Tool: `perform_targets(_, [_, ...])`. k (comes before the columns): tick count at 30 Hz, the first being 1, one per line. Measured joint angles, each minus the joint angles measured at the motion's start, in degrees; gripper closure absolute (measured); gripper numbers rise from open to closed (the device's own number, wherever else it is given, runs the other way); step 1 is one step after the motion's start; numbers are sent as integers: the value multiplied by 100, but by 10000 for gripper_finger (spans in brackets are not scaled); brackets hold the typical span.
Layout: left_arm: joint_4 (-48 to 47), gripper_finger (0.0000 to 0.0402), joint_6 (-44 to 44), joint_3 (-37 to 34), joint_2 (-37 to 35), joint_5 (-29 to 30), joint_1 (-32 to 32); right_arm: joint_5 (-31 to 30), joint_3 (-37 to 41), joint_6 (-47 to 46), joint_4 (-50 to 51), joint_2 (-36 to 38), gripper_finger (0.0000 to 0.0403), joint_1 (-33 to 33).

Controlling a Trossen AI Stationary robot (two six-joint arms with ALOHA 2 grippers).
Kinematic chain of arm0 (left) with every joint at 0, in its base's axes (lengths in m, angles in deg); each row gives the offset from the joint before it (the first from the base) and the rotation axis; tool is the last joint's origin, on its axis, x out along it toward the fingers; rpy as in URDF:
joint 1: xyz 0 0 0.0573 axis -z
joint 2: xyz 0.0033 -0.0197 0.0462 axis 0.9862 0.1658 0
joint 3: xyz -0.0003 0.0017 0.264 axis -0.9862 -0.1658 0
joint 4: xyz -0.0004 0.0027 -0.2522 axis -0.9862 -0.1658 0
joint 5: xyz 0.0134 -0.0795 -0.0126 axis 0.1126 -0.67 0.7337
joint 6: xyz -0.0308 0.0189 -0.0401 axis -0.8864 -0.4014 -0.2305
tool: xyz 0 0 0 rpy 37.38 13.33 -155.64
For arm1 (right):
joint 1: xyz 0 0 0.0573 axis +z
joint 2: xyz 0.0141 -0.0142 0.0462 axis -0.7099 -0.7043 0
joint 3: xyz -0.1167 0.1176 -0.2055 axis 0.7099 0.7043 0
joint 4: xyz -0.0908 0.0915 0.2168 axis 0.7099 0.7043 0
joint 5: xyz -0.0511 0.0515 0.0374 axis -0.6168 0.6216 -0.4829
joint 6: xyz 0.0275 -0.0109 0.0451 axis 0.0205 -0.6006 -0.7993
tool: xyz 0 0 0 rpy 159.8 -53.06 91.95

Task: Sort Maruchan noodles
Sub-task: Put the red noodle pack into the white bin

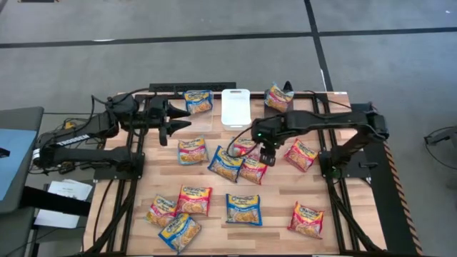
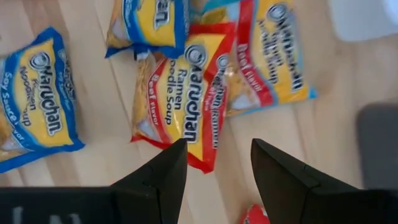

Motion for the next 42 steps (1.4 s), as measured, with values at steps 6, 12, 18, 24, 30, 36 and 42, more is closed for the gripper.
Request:
perform_targets(6, [-29, 206, -15, -2, -2, 0, 0, 502, 0, 242, 2, -534, 201, -136])
perform_targets(12, [-295, 206, -15, 0, -2, 7, 0, 1064, 0, 762, -15, -900, 213, -438])
perform_targets(18, [-396, 206, -24, 0, 0, 9, 0, 1705, 0, 1247, -129, -1056, 222, -793])
perform_targets(24, [-400, 206, 76, -1, 0, 13, 0, 1802, 0, 1269, -312, -1043, 213, -915])
perform_targets(30, [-398, 206, 157, 0, 0, 18, 0, 1800, 0, 1217, -449, -1135, 186, -748])
perform_targets(36, [-434, 206, 162, 0, 0, 20, 0, 1729, 0, 1033, -547, -1140, 173, -503])
perform_targets(42, [-442, 206, 162, 0, 0, 22, 0, 1355, 0, 628, -730, -1139, 172, -375])
